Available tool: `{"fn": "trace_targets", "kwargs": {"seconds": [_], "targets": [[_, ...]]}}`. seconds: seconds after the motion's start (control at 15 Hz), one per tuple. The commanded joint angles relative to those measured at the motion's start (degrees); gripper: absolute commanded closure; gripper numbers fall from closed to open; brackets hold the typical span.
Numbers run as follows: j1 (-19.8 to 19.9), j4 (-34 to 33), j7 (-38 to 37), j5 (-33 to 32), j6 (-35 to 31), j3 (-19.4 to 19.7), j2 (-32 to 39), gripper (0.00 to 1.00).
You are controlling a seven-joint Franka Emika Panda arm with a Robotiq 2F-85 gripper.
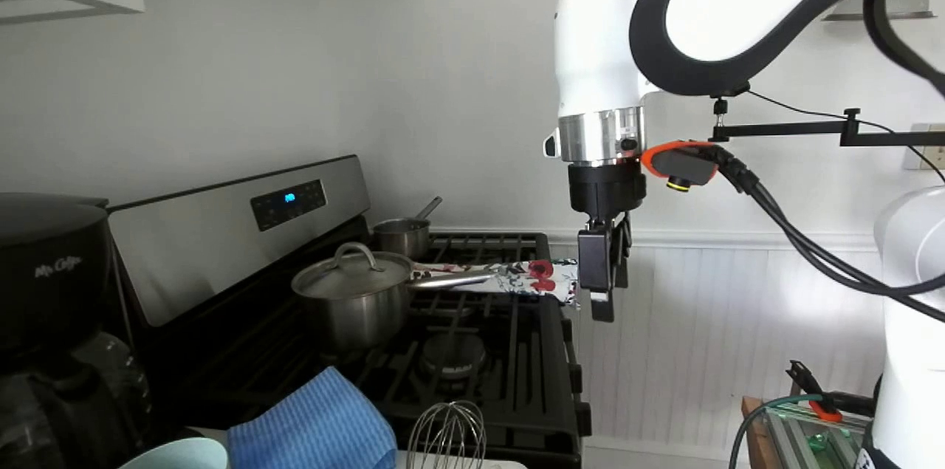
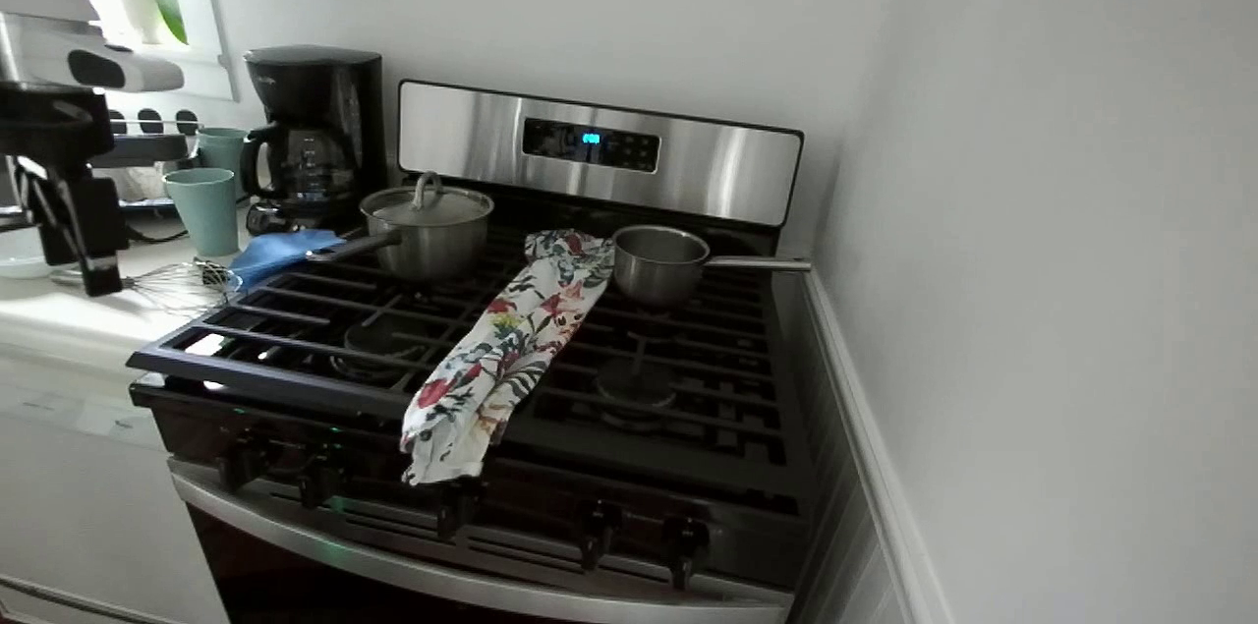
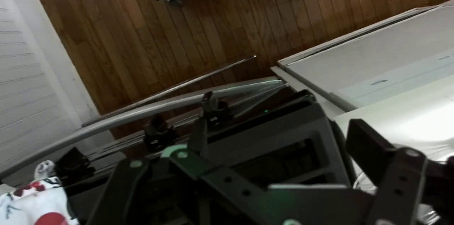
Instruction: Hang the floral cloth on the handle of the oven
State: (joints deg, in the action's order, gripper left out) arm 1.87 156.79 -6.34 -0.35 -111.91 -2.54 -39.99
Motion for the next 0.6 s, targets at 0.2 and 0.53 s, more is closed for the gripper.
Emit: {"fn": "trace_targets", "kwargs": {"seconds": [0.2,0.53], "targets": [[4.68,0.55,16.86,-12.82,-6.58,8.93,1.07,0.0],[4.42,0.24,16.87,-10.57,-7.05,10.12,1.18,0.0]]}}
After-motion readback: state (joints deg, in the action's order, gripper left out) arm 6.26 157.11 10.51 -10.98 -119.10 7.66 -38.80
